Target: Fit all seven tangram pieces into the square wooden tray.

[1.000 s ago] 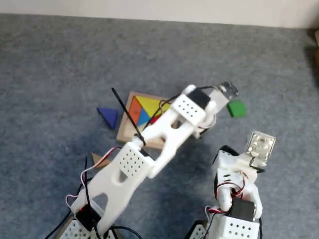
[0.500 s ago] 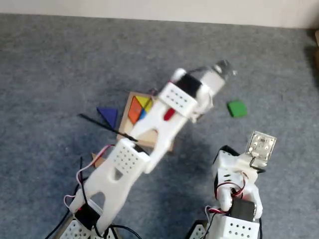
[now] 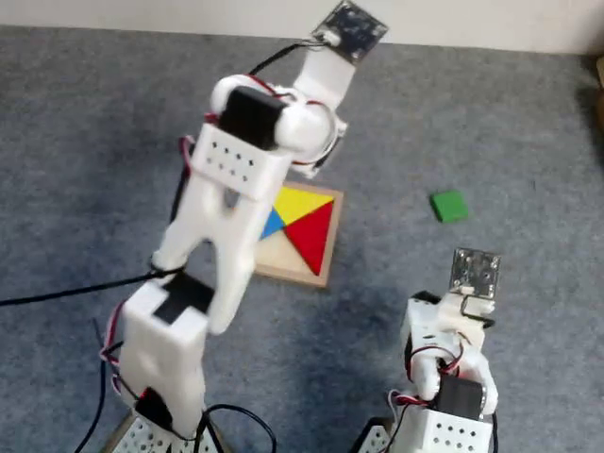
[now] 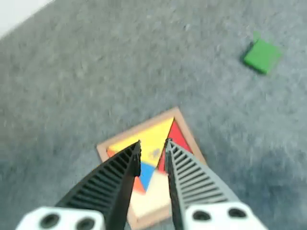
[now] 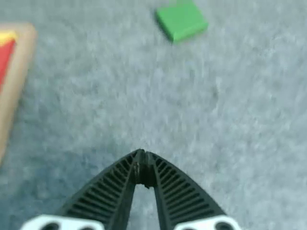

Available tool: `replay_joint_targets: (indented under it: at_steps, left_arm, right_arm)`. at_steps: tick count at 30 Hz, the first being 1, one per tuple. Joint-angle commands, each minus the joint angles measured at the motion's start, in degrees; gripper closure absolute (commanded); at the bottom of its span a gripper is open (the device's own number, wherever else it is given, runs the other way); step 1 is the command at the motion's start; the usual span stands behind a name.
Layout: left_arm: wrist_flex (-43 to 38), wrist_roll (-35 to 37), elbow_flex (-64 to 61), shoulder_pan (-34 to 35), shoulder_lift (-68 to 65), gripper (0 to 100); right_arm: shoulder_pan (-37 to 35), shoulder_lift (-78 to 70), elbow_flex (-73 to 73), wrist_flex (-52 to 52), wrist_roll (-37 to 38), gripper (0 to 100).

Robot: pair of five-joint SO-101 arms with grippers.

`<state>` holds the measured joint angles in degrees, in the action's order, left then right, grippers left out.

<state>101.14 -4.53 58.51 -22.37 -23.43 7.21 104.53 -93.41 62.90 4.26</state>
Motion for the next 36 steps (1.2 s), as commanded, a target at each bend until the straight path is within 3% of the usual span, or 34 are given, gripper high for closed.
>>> replay_joint_targets:
  at_steps: [1,5,9,15,19,22,29,33,36]
  left_arm:
    - [0.09,-0.53,-11.74,2.59,13.23,90]
    - [0.09,-0.44,-19.03,6.73,22.29,90]
    - [0.09,-0.44,-27.21,12.18,28.97,90]
    - [-0.70,-0.44,-38.37,20.88,36.70,90]
    - [-5.63,-0.44,-49.36,24.04,41.10,90]
    - [-10.02,-0.44,-57.19,26.15,44.70,90]
    - [-17.67,-0.35,-73.27,29.05,51.30,90]
    - [-23.74,0.09,-81.98,30.11,52.70,90]
    - [-29.71,5.19,-88.04,30.90,52.70,90]
  right_arm:
    - [0.04,0.13,9.01,1.71,-0.26,98.8]
    - [-1.10,-7.60,15.43,1.80,0.62,97.5]
    - [-1.27,-25.10,25.27,1.89,1.05,92.0]
    - [-2.51,-50.33,41.36,0.04,1.41,91.1]
    - [-5.14,-63.25,49.19,-2.24,2.37,91.0]
    - [-6.11,-72.22,55.25,-2.24,10.02,89.3]
    - [-5.76,-91.91,69.67,-1.98,18.29,72.3]
    - [-5.58,-102.29,78.20,-1.89,18.99,69.4]
    - [-4.26,-109.93,85.41,-1.89,18.99,69.4]
